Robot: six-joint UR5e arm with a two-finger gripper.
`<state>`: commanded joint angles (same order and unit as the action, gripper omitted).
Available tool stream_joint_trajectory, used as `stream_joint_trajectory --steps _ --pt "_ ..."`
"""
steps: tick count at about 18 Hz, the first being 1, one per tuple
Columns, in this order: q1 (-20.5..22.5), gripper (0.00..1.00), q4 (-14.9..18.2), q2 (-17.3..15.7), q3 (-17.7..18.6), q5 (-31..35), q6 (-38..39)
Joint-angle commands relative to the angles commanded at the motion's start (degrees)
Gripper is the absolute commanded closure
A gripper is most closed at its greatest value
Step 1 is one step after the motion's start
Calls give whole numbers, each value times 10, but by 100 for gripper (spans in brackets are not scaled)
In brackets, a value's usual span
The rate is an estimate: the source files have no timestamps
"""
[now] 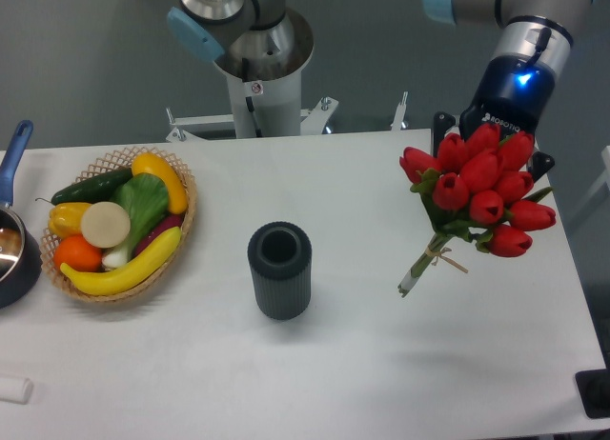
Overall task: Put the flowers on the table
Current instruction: 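Hold the red tulip bouquet in the gripper and rotate it upright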
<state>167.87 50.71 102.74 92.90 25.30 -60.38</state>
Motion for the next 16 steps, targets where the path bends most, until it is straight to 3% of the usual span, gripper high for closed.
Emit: stream_joint_trajectory --steps 10,16 --pt "-2 55 0 -7 1 31 1" --pt "-11 56 0 -8 3 95 -19"
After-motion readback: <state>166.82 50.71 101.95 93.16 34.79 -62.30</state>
